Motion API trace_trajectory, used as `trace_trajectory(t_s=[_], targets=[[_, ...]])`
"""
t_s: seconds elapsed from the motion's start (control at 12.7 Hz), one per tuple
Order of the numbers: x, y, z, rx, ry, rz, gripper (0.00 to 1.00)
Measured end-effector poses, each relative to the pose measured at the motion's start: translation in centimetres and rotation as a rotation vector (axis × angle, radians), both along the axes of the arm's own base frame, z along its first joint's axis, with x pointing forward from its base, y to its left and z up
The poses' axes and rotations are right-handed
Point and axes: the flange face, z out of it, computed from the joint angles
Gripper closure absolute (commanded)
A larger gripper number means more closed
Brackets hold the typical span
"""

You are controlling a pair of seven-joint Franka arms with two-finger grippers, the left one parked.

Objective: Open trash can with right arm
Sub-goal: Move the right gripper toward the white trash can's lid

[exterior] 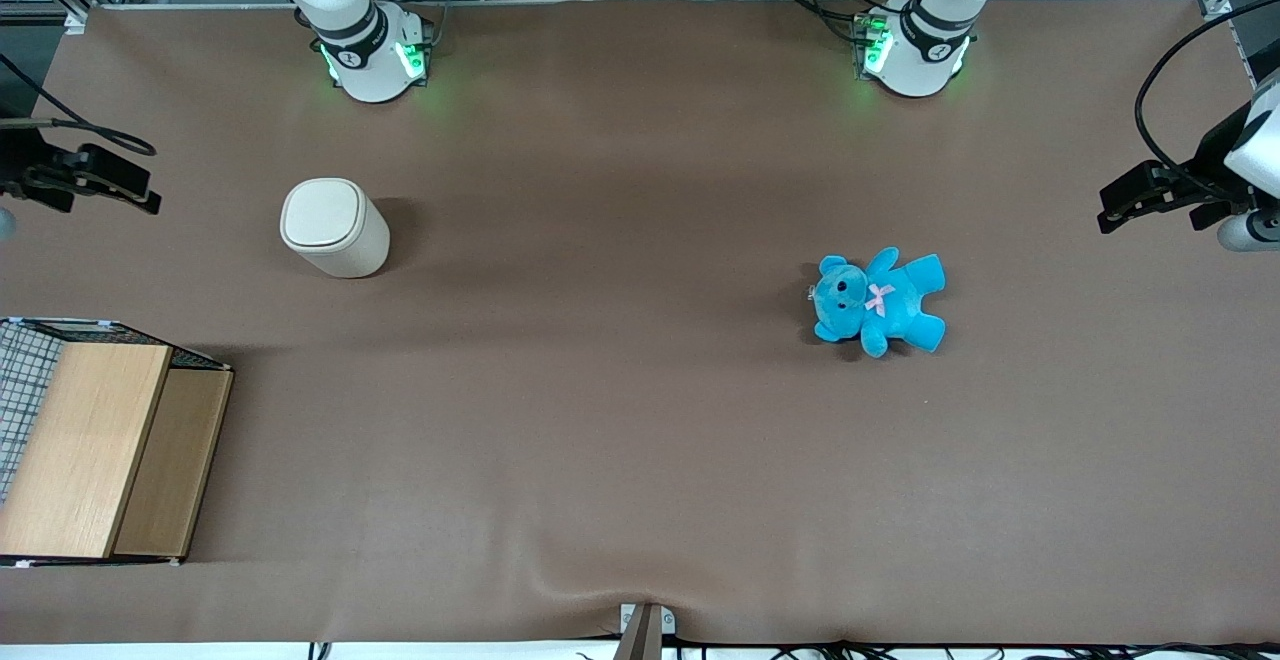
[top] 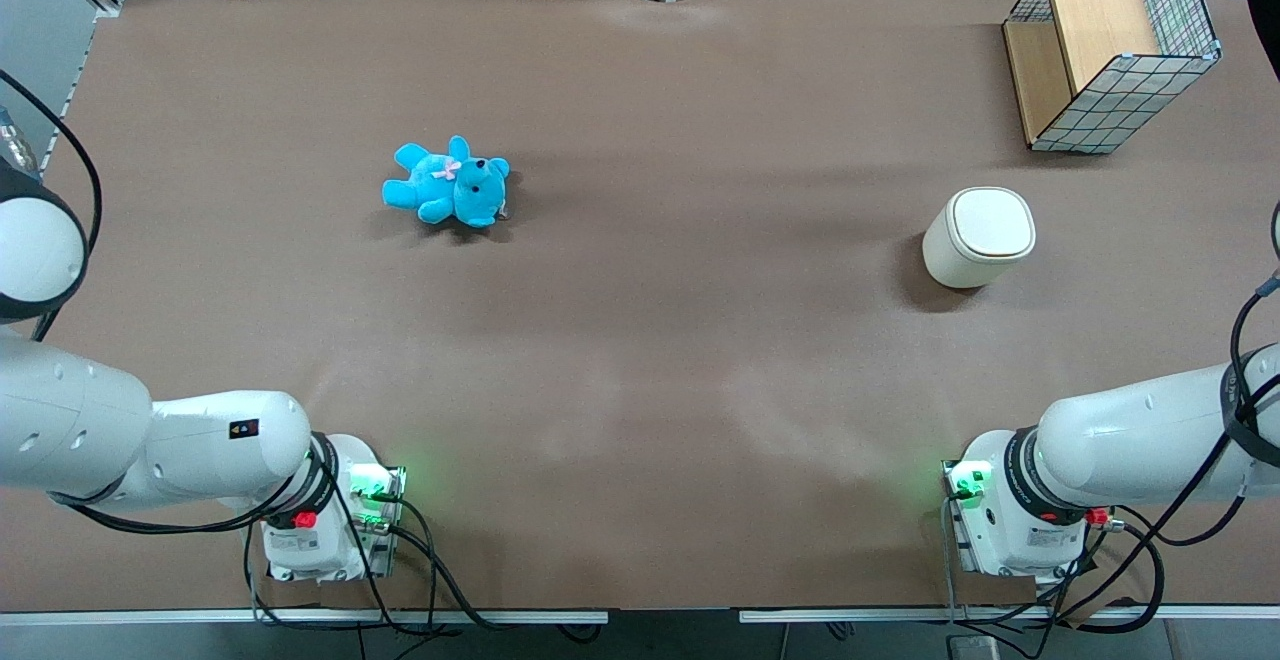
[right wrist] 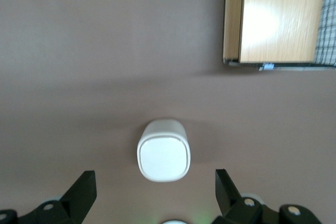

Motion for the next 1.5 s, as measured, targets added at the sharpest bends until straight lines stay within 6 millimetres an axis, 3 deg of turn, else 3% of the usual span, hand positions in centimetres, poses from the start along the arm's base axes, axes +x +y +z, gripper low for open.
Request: trace_trajectory(t_s=[0.47, 0.87, 0.94, 1.1, 1.26, 1.5], targets=[[-0.8, 0.6, -4.9, 0.009, 0.140, 0.010, 0.00], [-1.5, 0.7, -7.4, 0.021, 0.170, 0.009, 0.00], [-1.7, 0.7, -8.0, 0.020, 0.162, 0.008, 0.08], [-2.5, 0.8, -8.9, 0.020, 0.153, 0.006, 0.37], [-3.1, 0.8, -9.5, 0.020, 0.155, 0.005, 0.39], [-3.7, 0.7, -10.7, 0.020, 0.150, 0.003, 0.66]])
